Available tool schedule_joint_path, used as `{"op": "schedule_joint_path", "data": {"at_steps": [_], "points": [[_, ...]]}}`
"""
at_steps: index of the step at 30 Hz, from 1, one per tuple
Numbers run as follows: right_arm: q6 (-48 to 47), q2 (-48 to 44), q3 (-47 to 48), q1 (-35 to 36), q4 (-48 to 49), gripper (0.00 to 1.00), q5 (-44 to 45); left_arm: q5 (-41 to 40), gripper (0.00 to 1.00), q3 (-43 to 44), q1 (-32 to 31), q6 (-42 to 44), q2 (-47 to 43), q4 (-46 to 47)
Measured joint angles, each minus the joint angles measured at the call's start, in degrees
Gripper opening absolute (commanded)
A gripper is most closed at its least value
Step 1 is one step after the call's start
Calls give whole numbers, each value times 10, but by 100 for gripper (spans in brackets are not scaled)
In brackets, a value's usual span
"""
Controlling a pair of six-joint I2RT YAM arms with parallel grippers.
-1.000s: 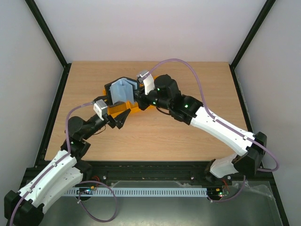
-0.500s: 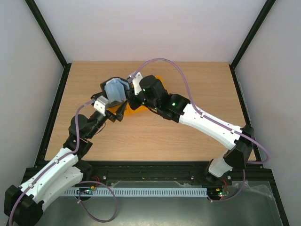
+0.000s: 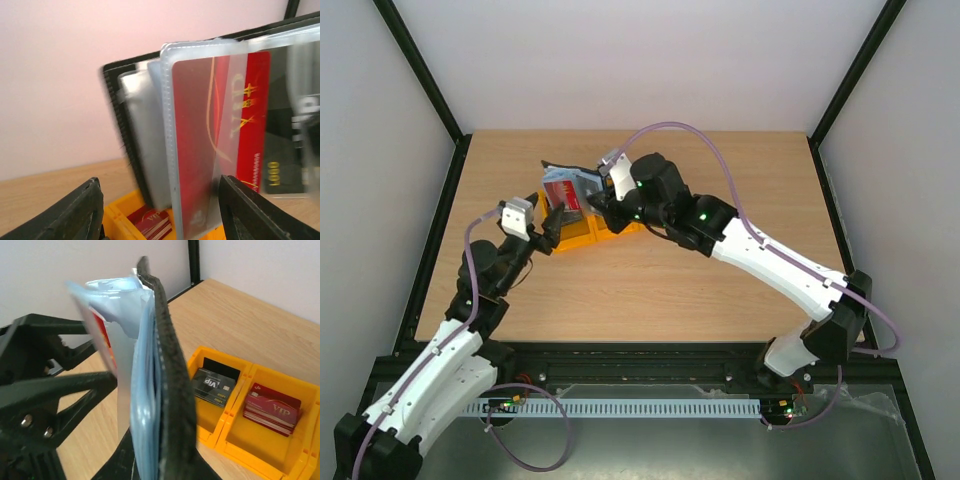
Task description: Take the credit cards out of the card holder
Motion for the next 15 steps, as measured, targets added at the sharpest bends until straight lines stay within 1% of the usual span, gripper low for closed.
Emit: {"op": "schedule_joint_path", "data": {"at_steps": [6,7,9,11,12,15], "points": [[-5,-33,-11,-39,-9,2,-85,18,64,1,40,-58,-12,-24],[-5,-38,-15,-43,-9,2,-95,22,65,1,44,-67,-14,-26],[-5,-48,-23,-54,-9,2,-114,34,74,1,48,-75,-16,-28],[-5,-52,-26,-58,-9,2,-126,63,83,1,50,-83,-19,-27],[-5,-52,-26,-58,-9,2,-132,81,86,1,51,-85,-20,-26],[-6,-52,-29,-58,-11,2,-142,148,91,1,51,-87,-26,-22]]}}
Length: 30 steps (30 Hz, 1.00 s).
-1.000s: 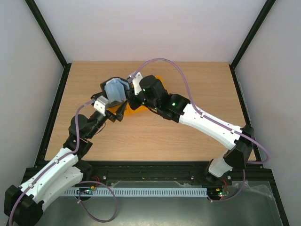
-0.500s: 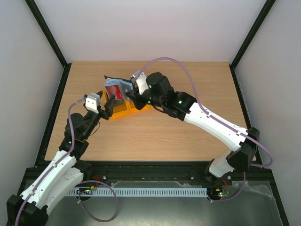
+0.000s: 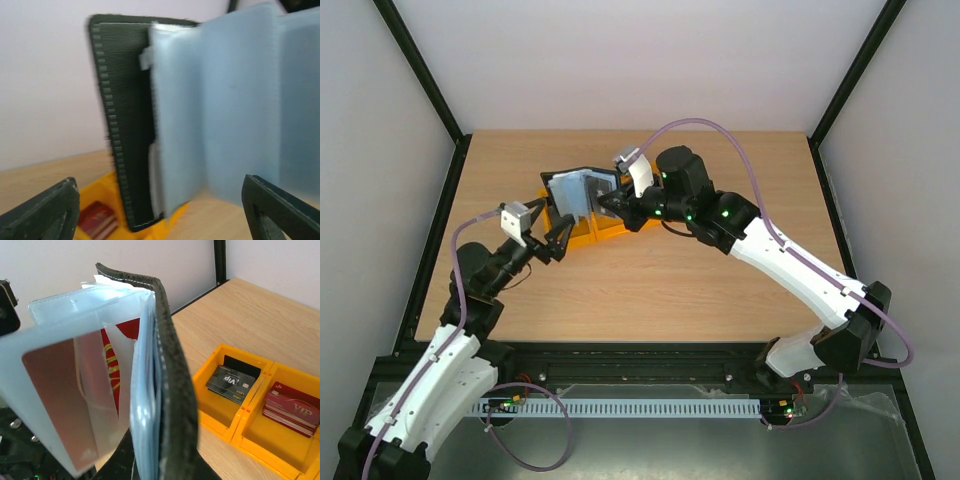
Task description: Take the credit cards out of the card holder
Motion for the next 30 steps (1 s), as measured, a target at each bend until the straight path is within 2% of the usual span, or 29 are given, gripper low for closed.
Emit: {"op": "schedule_joint_path", "data": {"at_steps": [5,9,15,24,30], "points": [[0,0,-1,0,-1,2,-10,66,94,0,0,-2,-6,1],[1,0,-1,0,-1,2,-20,81,100,0,0,-2,-5,10],[23,22,3,4,-1,2,4,91,100,0,-14,3,-2,33],[57,89,56,45,-19,2,131,-60,100,4,-90,110,24,33],[56,112,91,68,-31,2,157,-174,100,7,-116,146,47,35]]}}
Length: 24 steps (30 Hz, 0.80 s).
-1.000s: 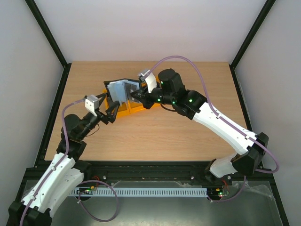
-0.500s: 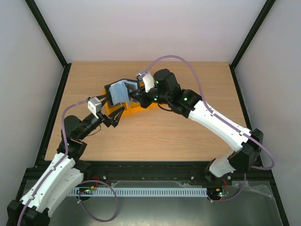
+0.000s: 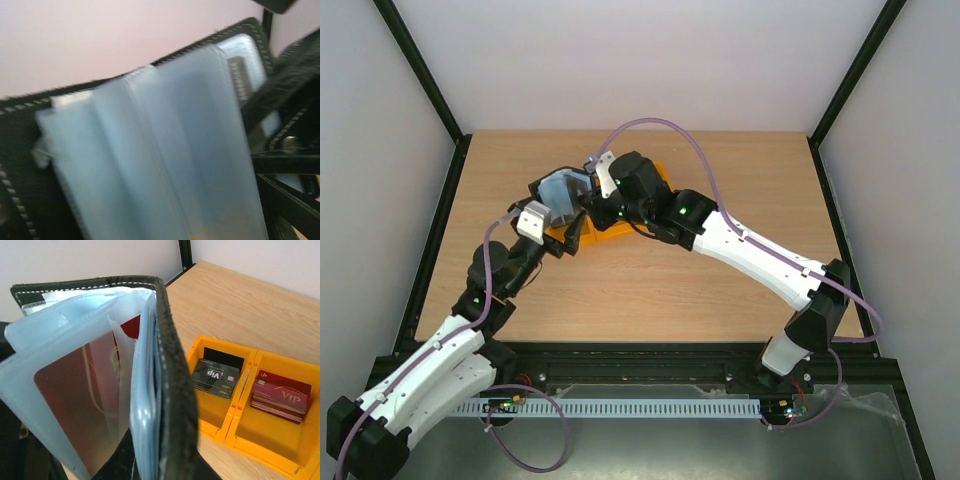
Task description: Take the credit cards out of the card holder
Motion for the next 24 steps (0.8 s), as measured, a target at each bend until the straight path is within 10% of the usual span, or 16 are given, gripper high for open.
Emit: {"op": "schedule_joint_path", "data": {"at_steps": [8,24], "points": [[-34,-9,-5,-1,-3,2,-14,-32,97,0,52,-59,-10,-23],[-189,-156,-114,-33,-14,2,-206,295,100,-1,133,-207,-54,-24]]}}
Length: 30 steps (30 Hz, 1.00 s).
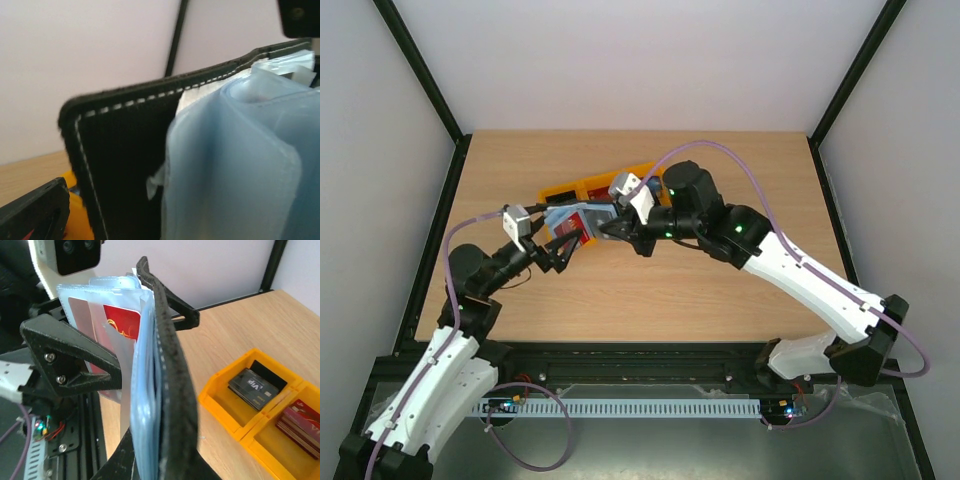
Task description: Take the credit cards out of the card holder
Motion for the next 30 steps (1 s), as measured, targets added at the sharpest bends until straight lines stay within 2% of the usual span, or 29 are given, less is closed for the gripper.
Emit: {"op": "schedule_joint_path", "data": {"at_steps": [6,10,12,14,22,28,30], "points": [[-32,-30,-28,-17,1,2,-76,94,100,0,1,19,-8,1],[-47,-37,-28,-31,1,2,-113,143,95,0,1,32,-10,-3],[-53,-38,-28,-36,-2,2,-127,169,84,2,1,38,-11,-7],[-60,-38,-28,-40,-5,2,-139,188,66,3,1,39,-12,-10],[-67,-38,-28,-46,-14,2,-160,224,14,13,1,26,-16,-7],[-66,-35,-28,-47,-13,2,-160,230,3,13,-1,-1,-15,-4],[-57,-31,-28,-48,-8,6,-155,222,3,13,-3,-21,-13,-4]]}}
